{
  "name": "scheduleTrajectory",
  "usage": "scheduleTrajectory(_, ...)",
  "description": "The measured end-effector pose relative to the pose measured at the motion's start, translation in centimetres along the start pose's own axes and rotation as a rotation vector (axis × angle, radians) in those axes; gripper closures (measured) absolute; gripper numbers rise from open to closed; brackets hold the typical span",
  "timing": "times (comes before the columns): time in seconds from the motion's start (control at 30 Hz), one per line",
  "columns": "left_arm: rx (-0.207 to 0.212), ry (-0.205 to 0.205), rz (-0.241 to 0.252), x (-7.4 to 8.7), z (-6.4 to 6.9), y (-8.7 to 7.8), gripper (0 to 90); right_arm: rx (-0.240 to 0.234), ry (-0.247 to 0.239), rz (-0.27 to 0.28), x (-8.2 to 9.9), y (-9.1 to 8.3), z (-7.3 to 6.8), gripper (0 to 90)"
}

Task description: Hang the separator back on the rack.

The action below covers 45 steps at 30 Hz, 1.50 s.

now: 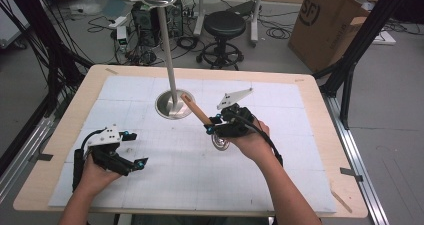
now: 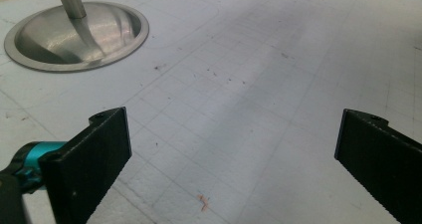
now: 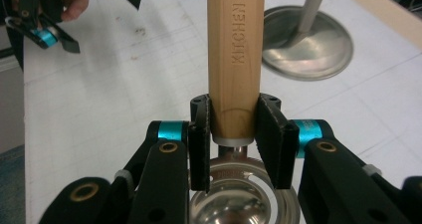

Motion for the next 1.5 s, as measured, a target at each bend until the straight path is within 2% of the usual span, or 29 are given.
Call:
scheduleTrajectory(0.37, -0.002, -0.003, -0.002, 0.0, -0.2, 0.1, 1.9, 0.017, 0.048, 0.108, -1.0, -1.4, 1.0, 68.9)
scheduleTrajectory(0.5, -0.005, -0.005, -0.001, 0.1, -0.2, 0.2, 1.9, 0.042, 0.038, 0.129, -1.3, -1.8, 1.3, 68.9)
scheduleTrajectory(0.7, -0.008, -0.006, 0.0, 0.1, -0.3, 0.1, 1.9, 0.048, 0.035, 0.171, -2.0, -2.7, 1.9, 68.9)
scheduleTrajectory(0.9, -0.005, -0.005, 0.002, 0.1, -0.3, 0.2, 1.9, 0.071, 0.027, 0.194, -2.9, -3.6, 2.5, 68.8)
scheduleTrajectory(1.13, -0.005, -0.005, 0.007, 0.0, -0.3, 0.1, 1.9, 0.065, 0.031, 0.241, -4.0, -4.3, 3.1, 68.8)
scheduleTrajectory(1.27, -0.003, -0.003, 0.0, 0.0, -0.2, 0.2, 1.9, 0.097, 0.04, 0.238, -4.7, -4.6, 3.5, 68.8)
scheduleTrajectory(1.5, -0.003, -0.005, 0.008, 0.0, -0.3, 0.1, 1.9, 0.111, 0.055, 0.263, -5.8, -4.8, 4.0, 68.8)
Point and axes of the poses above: each handheld gripper's, and its own axes: y roughly forward along the jaws, x roughly out of its underside, z roughly to its right, the point moved 3 cm from there along y, roughly forward along the jaws, and after that the axes turned 5 degrees about x, right-handed, at the moved point
